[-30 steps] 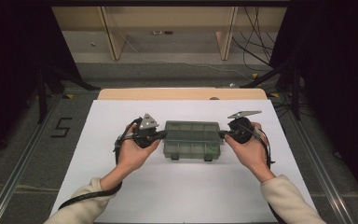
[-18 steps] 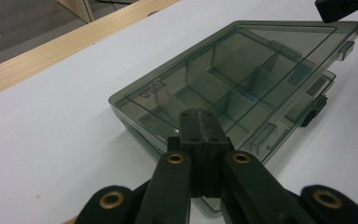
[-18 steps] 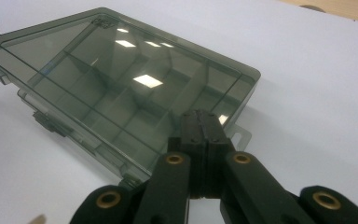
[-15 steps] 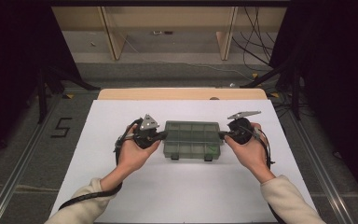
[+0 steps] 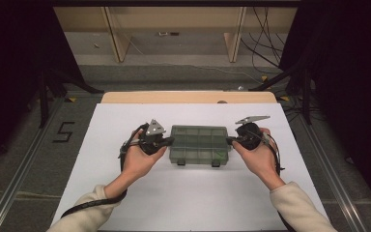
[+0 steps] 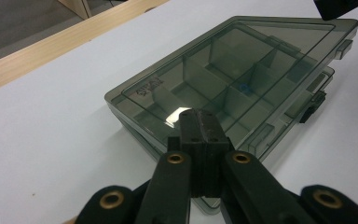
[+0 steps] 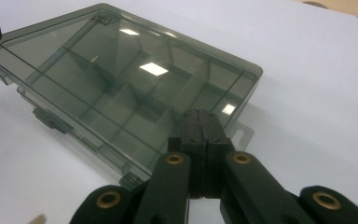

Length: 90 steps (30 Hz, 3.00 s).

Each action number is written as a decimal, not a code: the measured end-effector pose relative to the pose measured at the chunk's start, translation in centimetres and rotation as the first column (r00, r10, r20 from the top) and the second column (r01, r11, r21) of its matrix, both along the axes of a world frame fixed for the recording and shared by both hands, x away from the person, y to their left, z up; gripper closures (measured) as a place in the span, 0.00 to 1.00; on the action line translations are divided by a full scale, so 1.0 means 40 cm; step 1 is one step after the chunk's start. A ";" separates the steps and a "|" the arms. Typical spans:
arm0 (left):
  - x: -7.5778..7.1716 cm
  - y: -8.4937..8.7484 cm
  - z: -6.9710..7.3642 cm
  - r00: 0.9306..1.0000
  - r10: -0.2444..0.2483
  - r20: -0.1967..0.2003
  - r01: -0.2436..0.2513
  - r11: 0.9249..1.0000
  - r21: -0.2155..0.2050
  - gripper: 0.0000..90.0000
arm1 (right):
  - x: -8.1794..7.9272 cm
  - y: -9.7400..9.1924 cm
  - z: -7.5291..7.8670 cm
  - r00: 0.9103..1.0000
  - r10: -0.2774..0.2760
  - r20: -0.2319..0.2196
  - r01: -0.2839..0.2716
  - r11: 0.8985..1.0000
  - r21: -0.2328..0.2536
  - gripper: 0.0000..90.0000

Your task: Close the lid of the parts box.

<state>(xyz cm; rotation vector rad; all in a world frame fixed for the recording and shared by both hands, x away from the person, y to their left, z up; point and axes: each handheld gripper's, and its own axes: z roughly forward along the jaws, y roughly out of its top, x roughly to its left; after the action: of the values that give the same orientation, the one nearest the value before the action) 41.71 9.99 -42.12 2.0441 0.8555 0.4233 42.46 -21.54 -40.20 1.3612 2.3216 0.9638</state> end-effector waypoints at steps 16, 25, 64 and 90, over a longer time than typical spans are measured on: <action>-0.002 -0.004 -0.005 1.000 -0.008 -0.007 0.009 1.000 0.009 1.00 | -0.002 0.001 -0.003 1.000 0.015 -0.006 -0.015 1.000 -0.006 1.00; -0.003 -0.007 -0.009 1.000 -0.012 -0.011 0.012 1.000 0.017 1.00 | -0.001 0.002 -0.006 1.000 0.016 -0.009 -0.016 1.000 -0.011 1.00; 0.000 -0.018 -0.031 0.999 -0.021 -0.038 0.022 0.999 0.027 1.00 | -0.004 0.006 -0.027 0.999 0.022 -0.034 -0.022 1.000 -0.021 1.00; -0.001 -0.024 -0.044 0.998 -0.030 -0.047 0.033 0.998 0.050 1.00 | -0.004 0.008 -0.040 0.999 0.030 -0.038 -0.030 0.999 -0.013 1.00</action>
<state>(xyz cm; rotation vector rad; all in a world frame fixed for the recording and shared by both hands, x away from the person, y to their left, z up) 41.66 9.04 -43.86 2.1191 0.8468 0.3851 42.32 -21.21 -41.79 1.3543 2.3779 0.9373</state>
